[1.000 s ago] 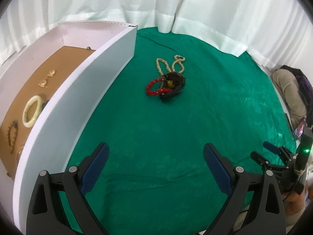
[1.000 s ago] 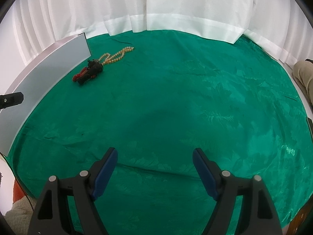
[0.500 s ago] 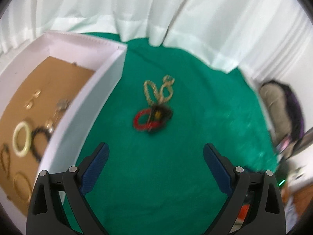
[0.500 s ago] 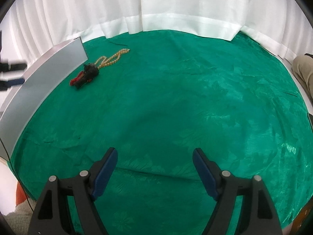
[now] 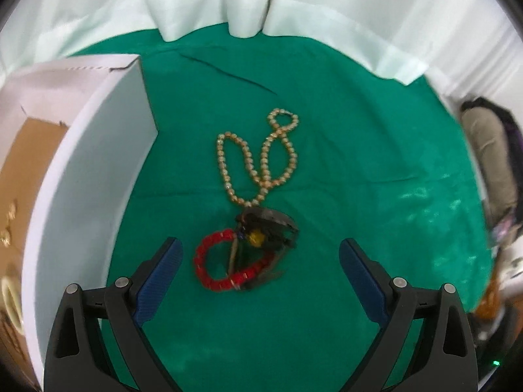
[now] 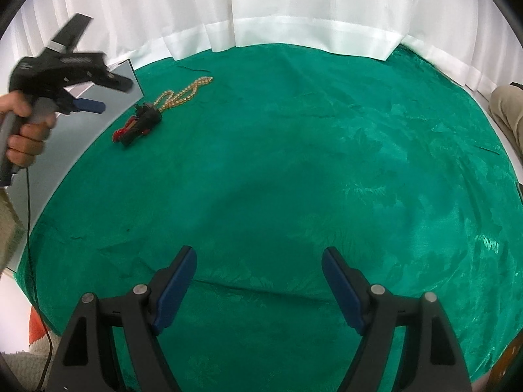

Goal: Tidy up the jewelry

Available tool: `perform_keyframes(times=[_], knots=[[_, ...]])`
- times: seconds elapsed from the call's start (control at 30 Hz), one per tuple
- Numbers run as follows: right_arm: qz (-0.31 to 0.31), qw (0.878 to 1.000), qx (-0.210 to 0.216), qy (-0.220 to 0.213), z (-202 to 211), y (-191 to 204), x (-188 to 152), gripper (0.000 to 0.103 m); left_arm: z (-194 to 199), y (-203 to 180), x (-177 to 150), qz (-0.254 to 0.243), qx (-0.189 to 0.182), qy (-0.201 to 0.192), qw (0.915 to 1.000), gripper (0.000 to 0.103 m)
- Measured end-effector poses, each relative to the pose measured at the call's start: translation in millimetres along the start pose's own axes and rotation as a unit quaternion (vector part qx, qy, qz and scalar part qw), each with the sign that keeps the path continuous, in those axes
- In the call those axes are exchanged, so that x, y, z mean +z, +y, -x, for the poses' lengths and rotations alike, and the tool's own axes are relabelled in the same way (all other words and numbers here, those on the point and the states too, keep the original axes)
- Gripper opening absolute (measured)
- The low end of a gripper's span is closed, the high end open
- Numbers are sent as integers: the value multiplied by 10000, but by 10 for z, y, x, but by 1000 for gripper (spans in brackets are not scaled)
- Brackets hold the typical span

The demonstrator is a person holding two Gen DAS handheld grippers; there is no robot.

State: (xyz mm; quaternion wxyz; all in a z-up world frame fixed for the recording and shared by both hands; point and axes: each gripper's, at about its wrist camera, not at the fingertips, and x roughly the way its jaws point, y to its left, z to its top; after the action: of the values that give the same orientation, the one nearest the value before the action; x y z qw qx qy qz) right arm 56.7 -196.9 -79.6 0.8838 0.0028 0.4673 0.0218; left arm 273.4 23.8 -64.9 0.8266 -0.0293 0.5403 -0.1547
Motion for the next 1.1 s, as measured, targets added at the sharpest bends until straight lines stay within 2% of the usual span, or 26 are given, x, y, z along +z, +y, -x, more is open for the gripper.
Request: perform_keyframes(times=[0.07, 0.13, 0.17, 0.2, 0.27, 0.33, 0.37, 0.4, 0.5, 0.57, 0.73, 0.97, 1.1], knots=[[-17, 10000, -5, 21, -17, -17, -6, 81, -71, -21, 27, -17, -15, 0, 10000, 96], [-43, 10000, -2, 53, -45, -32, -12, 81, -149, -53, 41, -145, 121, 98, 9998, 85], [-62, 10000, 1, 71, -60, -39, -13, 81, -178, -63, 39, -217, 263, 122, 9993, 74], [-82, 9999, 5, 75, -64, -43, -14, 81, -184, -70, 22, -249, 372, 134, 9989, 69], [-104, 9999, 32, 61, -54, -41, -21, 81, -158, -63, -23, -240, 395, 66, 9989, 68], [-86, 9999, 36, 63, -56, -45, -33, 81, -120, -58, -44, -238, 391, -68, 9989, 59], [-91, 9999, 29, 72, -61, -44, -38, 81, -113, -60, -48, -246, 353, -120, 9990, 37], [-103, 9999, 25, 86, -72, -51, -44, 81, -133, -62, -46, -245, 230, -103, 9994, 7], [-166, 9998, 7, 137, -108, -68, -49, 81, -186, -74, -59, -126, -11, 36, 9999, 5], [-183, 9998, -2, 110, -85, -79, -46, 81, -74, -42, -78, 15, -184, -80, 9998, 5], [-209, 9998, -57, 51, -30, -127, -53, 81, 487, 123, -177, 420, -747, -550, 9948, 5], [-133, 9999, -3, -1, -20, -76, 39, 81, 1242, 226, -299, 505, -1018, -1164, 9867, 5], [76, 9999, 75, -114, 17, 20, 288, 81, 1588, 260, -480, 449, -1069, -1410, 9832, 5]])
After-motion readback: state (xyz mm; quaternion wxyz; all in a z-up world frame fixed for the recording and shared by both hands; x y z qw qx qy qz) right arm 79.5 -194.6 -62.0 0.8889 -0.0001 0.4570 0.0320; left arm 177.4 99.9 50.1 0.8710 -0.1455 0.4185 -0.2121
